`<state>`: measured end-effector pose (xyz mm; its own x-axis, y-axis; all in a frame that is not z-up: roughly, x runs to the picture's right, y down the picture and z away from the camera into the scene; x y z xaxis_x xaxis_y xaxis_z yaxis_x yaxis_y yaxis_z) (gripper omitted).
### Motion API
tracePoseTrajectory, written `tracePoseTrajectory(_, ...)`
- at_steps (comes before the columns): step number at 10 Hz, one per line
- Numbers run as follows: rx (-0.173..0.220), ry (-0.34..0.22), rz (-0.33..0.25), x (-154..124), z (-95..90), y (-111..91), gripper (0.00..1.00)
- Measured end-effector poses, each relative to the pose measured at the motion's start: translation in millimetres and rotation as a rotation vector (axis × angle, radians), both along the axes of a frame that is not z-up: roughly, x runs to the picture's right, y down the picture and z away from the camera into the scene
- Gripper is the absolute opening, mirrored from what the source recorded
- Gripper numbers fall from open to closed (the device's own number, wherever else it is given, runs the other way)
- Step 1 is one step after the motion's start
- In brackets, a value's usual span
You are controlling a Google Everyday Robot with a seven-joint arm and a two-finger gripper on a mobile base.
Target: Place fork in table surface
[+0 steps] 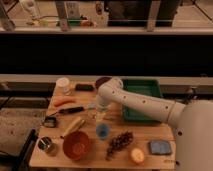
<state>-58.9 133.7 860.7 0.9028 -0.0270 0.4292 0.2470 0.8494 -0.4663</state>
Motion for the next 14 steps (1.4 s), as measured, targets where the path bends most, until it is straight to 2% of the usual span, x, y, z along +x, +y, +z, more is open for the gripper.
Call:
tracePoseTrajectory(3,-0.006,0.013,-0.003,0.9,1.7,11.3,0.8)
tracePoseTrajectory(10,-0.03,0.017,0.036,28.7,15.7,11.4,0.8)
tracePoseTrajectory(12,-0.038,-0.018,0.038,33.4,16.0,14.7,0.8)
tracePoseTrajectory(14,-0.032,-0.056,0.033,37.1,15.4,16.7,0.71)
